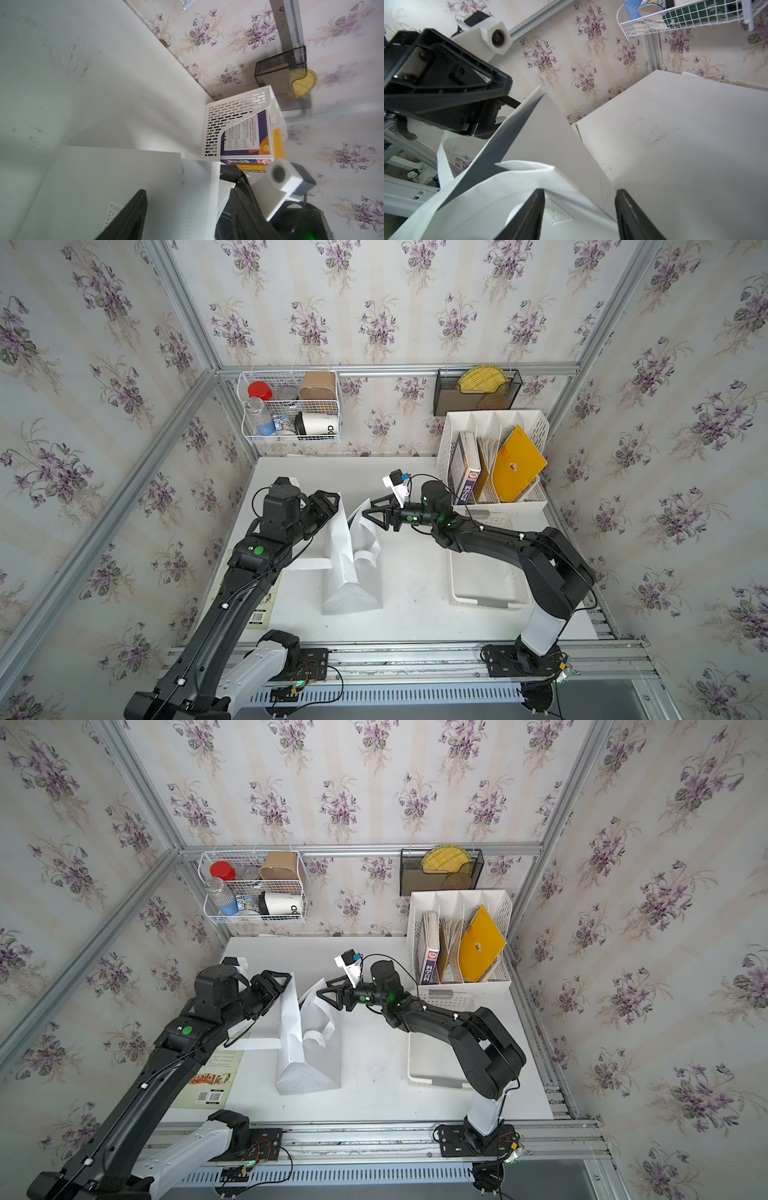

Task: Place the ice pack in the delivery bag
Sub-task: Seal the delivery bag at the center of the board.

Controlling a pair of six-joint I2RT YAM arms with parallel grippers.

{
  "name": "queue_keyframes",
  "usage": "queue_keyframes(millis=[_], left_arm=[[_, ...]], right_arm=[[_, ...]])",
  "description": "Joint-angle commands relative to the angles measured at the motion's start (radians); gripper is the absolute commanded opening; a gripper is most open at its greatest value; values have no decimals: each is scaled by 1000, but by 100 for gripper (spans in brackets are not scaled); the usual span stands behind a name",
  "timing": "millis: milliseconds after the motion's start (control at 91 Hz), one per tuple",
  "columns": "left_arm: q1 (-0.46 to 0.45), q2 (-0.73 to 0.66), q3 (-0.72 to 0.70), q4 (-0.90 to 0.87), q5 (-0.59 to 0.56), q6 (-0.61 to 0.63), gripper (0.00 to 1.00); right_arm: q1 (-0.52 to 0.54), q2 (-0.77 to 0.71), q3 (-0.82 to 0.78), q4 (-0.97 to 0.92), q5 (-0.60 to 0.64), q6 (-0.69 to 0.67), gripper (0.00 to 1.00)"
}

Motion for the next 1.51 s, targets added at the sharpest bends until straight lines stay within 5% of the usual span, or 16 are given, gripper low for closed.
queue_keyframes(millis=[0, 890, 1110, 1495], left_arm=[[11, 6, -12, 67, 34, 47, 67], [30, 52, -97, 203, 237, 107, 65], [30, 50, -71, 86, 206, 183, 50], [29, 70, -33, -10, 191, 277, 44]], right_arm=[[2, 30, 27, 91, -81, 46, 55], [42, 171, 132, 154, -109, 126, 32], [51, 173, 138, 151, -82, 126, 31], [66, 163, 150, 104, -29, 117, 29]])
